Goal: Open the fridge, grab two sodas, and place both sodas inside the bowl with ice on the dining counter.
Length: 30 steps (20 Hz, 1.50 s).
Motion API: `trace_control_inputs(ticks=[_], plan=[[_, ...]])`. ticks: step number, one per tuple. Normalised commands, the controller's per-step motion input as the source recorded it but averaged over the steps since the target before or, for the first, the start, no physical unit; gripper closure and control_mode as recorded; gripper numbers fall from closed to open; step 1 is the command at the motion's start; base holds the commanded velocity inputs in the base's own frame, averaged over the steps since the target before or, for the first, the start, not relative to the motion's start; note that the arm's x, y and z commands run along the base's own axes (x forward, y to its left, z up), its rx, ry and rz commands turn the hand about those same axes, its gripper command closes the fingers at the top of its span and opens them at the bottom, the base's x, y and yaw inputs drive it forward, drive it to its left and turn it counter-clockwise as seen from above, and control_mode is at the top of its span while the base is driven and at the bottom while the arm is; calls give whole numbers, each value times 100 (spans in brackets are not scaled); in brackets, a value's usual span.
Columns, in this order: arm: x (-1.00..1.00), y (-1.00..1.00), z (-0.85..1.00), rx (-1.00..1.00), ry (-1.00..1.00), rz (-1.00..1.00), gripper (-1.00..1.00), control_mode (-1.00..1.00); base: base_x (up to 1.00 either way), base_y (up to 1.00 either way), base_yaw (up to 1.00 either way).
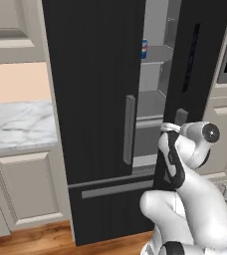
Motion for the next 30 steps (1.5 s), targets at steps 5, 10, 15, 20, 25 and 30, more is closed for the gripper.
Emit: trace_control_inputs(ticks=[5,10,15,20,25,30], plan=[[-57,-5,20,23,16,-10,-100,-100,0,0,0],[-19,52,38,-5,12,0,-100,-100,0,0,0],[0,93,29,-26,17,9,-100,-100,0,0,0],[38,75,31,-33,27,13,-100,-100,0,0,0],[26,3,1,-6,14,0,-100,-100,0,0,0],[63,1,23,-24,11,8,-100,-100,0,0,0]])
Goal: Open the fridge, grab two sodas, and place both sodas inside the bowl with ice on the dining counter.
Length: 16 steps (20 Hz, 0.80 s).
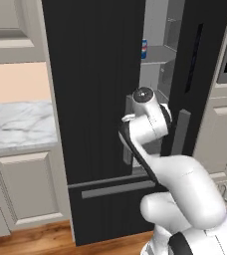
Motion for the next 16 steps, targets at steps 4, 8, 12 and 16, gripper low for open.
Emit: trace_control_inputs(ticks=[4,8,12,16], plan=[[82,-1,10,-28,14,21,-100,-100,0,0,0],[92,-20,1,-12,15,27,-100,-100,0,0,0],[53,-37,-4,-1,11,20,-100,-100,0,0,0],[3,-22,-2,-3,3,6,-100,-100,0,0,0]])
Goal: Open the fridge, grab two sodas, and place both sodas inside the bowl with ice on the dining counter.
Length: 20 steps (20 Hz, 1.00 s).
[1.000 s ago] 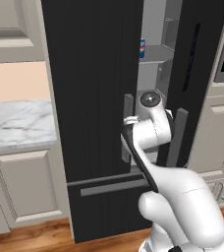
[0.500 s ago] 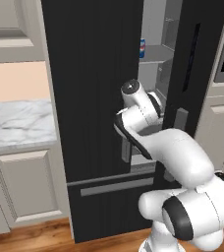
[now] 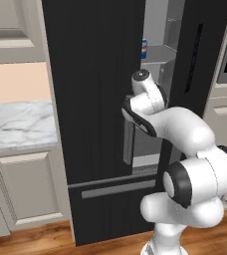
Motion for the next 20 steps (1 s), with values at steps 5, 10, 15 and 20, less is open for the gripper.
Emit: trace_control_inputs(ticks=[5,10,15,20], plan=[[-42,-8,0,-1,0,0,-100,-100,0,0,0],[-35,-48,0,4,0,-1,-100,-100,0,0,0],[-59,-38,0,0,0,-1,-100,-100,0,0,0],[-40,-57,0,4,0,-1,-100,-100,0,0,0]])
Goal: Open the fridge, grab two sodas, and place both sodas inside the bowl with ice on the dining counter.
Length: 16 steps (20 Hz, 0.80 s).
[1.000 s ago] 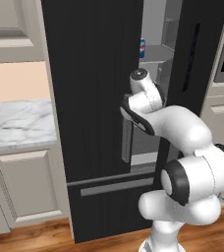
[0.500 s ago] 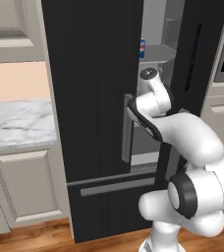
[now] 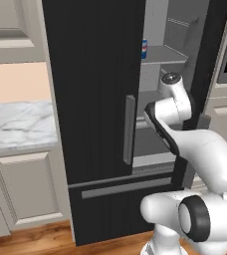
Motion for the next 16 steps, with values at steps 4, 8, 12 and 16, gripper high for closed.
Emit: trace_control_inputs(ticks=[4,8,12,16], plan=[[-53,-51,0,0,0,0,-100,-100,0,0,0],[-40,-57,0,1,0,-2,-100,-100,0,0,0],[-25,-61,0,2,1,-2,-100,-100,0,0,0],[-12,-69,0,3,3,-2,-100,-100,0,0,0]])
